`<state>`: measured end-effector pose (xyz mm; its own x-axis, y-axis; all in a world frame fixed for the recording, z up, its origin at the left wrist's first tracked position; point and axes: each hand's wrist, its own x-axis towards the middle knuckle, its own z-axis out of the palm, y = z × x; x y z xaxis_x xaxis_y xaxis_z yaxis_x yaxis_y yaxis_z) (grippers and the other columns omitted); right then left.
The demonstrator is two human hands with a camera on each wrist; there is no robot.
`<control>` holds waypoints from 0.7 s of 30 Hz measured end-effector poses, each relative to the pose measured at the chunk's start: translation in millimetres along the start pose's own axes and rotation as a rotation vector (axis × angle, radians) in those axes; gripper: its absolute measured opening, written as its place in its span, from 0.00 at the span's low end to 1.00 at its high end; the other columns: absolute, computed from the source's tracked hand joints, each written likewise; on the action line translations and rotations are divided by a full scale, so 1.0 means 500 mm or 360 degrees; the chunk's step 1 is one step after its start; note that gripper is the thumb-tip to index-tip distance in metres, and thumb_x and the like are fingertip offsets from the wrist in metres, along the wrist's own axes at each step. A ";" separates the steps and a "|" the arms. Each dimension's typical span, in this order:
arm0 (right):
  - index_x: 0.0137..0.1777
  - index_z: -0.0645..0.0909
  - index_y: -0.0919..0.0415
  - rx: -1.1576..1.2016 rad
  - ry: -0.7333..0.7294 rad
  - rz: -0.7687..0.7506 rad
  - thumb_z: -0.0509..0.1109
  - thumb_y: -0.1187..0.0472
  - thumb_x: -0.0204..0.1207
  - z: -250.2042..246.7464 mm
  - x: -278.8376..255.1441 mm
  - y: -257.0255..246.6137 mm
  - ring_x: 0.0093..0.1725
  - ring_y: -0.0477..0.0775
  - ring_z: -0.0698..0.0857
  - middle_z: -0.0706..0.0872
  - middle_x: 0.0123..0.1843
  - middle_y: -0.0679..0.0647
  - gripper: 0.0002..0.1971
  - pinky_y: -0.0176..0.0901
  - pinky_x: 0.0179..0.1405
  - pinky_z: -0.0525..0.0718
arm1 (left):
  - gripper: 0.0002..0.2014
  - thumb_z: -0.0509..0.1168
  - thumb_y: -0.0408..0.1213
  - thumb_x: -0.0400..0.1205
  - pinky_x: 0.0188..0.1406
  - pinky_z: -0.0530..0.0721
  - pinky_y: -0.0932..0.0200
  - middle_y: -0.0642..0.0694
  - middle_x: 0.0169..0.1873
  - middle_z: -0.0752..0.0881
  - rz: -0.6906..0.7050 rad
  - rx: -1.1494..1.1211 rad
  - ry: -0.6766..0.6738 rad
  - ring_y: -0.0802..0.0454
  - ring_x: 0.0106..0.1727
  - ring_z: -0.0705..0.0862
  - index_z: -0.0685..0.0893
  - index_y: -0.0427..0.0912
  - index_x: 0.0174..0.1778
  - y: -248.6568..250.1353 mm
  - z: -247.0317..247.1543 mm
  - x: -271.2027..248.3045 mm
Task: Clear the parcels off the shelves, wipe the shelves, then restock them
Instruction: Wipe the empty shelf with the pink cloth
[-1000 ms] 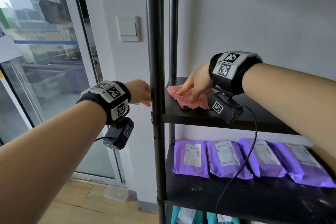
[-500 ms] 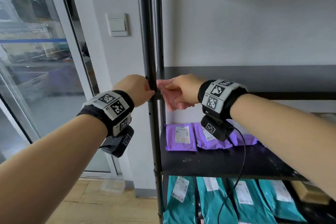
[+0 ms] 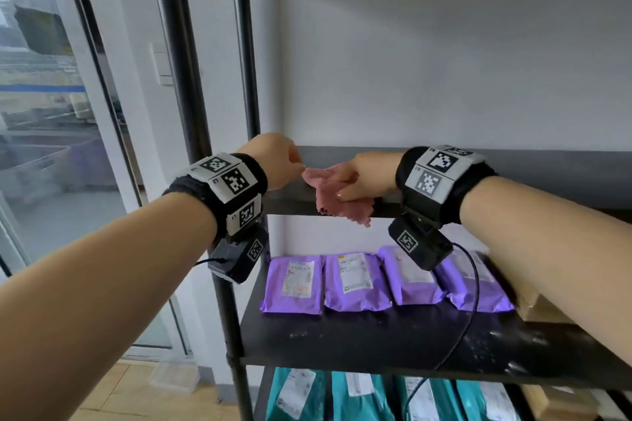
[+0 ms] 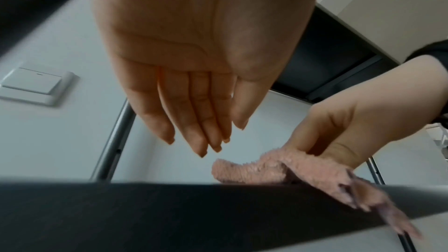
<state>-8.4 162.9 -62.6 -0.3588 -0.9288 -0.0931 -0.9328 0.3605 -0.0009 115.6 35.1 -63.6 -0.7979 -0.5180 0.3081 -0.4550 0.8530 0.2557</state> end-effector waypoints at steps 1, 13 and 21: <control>0.68 0.79 0.48 0.0010 -0.0055 -0.0001 0.64 0.51 0.80 -0.005 0.002 0.023 0.53 0.48 0.79 0.83 0.52 0.45 0.17 0.37 0.54 0.73 | 0.10 0.63 0.42 0.81 0.44 0.80 0.59 0.49 0.41 0.85 -0.0021 -0.0028 -0.0011 0.51 0.43 0.81 0.87 0.43 0.50 0.017 0.004 0.015; 0.80 0.63 0.53 0.0258 -0.0722 -0.0021 0.60 0.61 0.84 -0.078 0.105 0.182 0.45 0.38 0.82 0.81 0.61 0.48 0.25 0.23 0.38 0.80 | 0.09 0.64 0.38 0.82 0.35 0.79 0.66 0.53 0.31 0.85 -0.0339 -0.0406 0.0030 0.61 0.33 0.81 0.86 0.39 0.51 0.066 0.004 0.153; 0.76 0.71 0.63 0.0124 -0.0591 0.0112 0.63 0.65 0.82 -0.087 0.196 0.186 0.74 0.66 0.72 0.72 0.76 0.65 0.22 0.49 0.64 0.76 | 0.08 0.63 0.38 0.82 0.37 0.82 0.63 0.52 0.34 0.86 -0.0426 -0.0457 -0.0033 0.60 0.35 0.83 0.86 0.41 0.50 0.020 -0.001 0.205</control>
<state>-131.8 101.7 -28.4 -0.3714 -0.8122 -0.4499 -0.8958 0.4408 -0.0562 29.5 -9.5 -28.9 -0.6752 -0.7158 0.1782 -0.5212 0.6339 0.5715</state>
